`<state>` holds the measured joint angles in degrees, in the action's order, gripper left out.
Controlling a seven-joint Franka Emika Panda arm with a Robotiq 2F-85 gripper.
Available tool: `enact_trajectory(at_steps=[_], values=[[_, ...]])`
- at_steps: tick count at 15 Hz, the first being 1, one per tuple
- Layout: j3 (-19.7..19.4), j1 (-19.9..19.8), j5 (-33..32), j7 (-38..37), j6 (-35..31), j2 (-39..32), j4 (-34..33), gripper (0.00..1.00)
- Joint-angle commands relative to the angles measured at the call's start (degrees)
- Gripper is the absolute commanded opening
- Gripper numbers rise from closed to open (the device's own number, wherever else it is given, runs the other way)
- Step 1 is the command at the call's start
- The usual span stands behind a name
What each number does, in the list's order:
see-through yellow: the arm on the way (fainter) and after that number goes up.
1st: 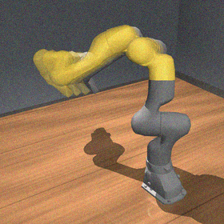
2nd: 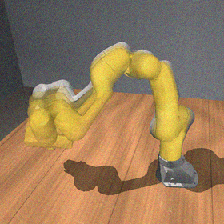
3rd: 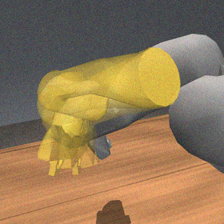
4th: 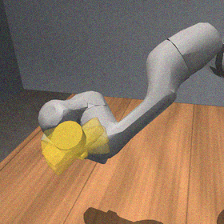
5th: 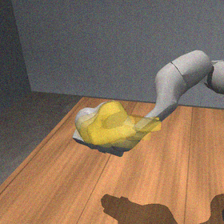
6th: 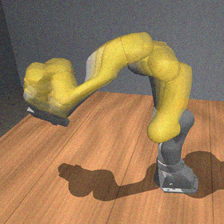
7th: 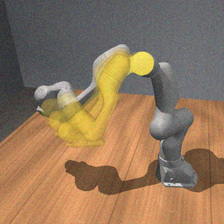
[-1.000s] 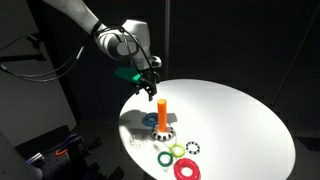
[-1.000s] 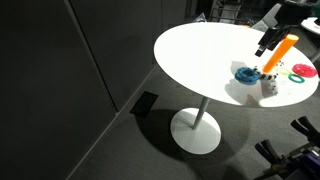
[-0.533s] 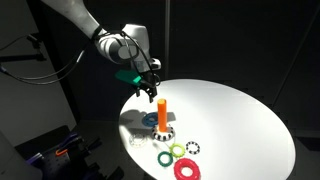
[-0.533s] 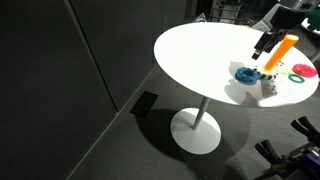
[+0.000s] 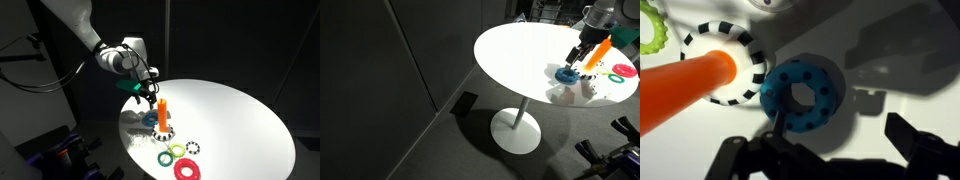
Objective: Put the blue ring on the stack
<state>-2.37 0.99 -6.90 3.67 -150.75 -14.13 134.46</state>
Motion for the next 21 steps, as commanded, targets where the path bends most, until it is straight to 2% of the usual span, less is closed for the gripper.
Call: enact_trajectory(at_steps=[1,21], values=[[-0.4,0.4,-2.1,-2.3,-0.7,-2.8,-1.6,1.00],[1.2,-2.1,1.3,1.7,-4.6,-9.2,-4.0,1.00]])
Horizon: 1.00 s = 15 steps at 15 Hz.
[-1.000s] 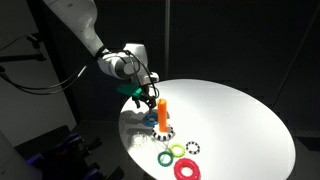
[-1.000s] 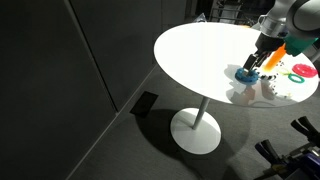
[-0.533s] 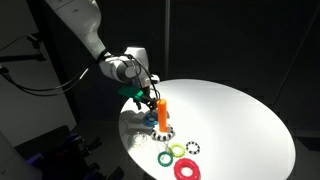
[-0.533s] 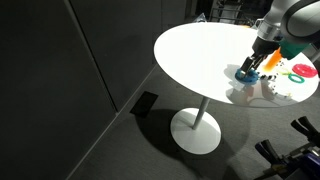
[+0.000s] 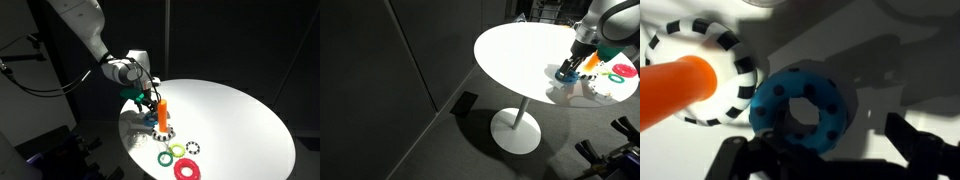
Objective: Put the blue ring on the stack
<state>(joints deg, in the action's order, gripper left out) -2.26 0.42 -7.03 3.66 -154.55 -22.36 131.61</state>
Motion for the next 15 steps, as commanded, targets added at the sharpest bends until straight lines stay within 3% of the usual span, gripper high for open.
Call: enact_trajectory(at_steps=[1,6,7,9,11,15], values=[[1.3,-1.9,1.7,2.0,-0.9,-1.2,-1.2,1.00],[1.9,-2.6,2.4,2.7,-1.4,-1.8,-1.3,1.00],[1.9,-2.6,2.4,2.8,-1.4,-1.9,-1.4,0.93],[2.0,-2.7,2.3,2.8,-1.5,-2.1,-1.4,0.69],[2.0,-2.6,2.1,2.8,-1.5,-2.3,-1.4,0.62],[1.8,-2.5,2.0,2.4,-1.2,-1.9,-1.4,0.27]])
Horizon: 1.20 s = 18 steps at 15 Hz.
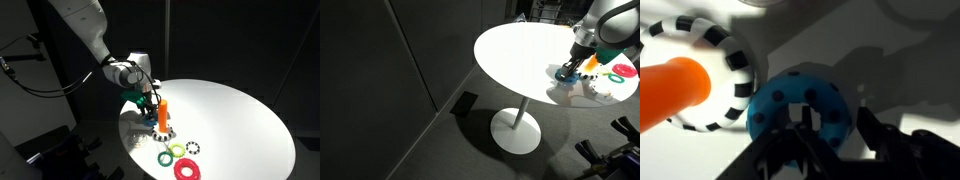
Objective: Put the blue ring on the stack
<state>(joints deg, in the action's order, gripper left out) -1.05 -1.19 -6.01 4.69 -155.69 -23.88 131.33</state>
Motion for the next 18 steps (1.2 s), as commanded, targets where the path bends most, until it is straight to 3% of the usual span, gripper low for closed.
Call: enact_trajectory(at_steps=[1,3,18], values=[[0.7,-1.0,1.0,1.5,0.1,0.1,-1.0,0.21],[0.5,-1.0,0.9,1.5,0.5,0.9,-1.0,0.08],[-0.7,-1.1,0.3,1.4,4.0,8.3,-2.2,0.10]])
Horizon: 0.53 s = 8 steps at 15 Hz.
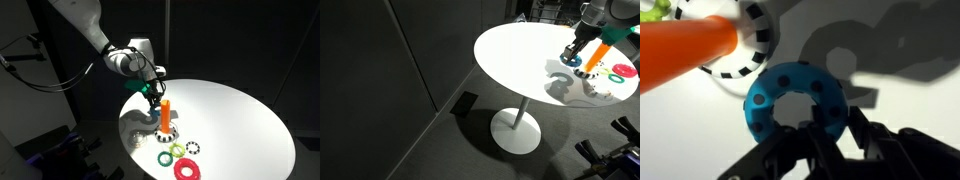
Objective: Put the blue ring on the stack
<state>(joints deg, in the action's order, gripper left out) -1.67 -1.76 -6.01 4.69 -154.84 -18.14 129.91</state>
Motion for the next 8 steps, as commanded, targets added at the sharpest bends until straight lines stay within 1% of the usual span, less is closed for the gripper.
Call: enact_trajectory(at_steps=[1,8], values=[[-0.1,-0.6,0.3,1.5,4.0,3.3,-1.0,0.10],[-0.1,-0.9,0.9,2.9,12.5,6.9,-5.1,0.10]])
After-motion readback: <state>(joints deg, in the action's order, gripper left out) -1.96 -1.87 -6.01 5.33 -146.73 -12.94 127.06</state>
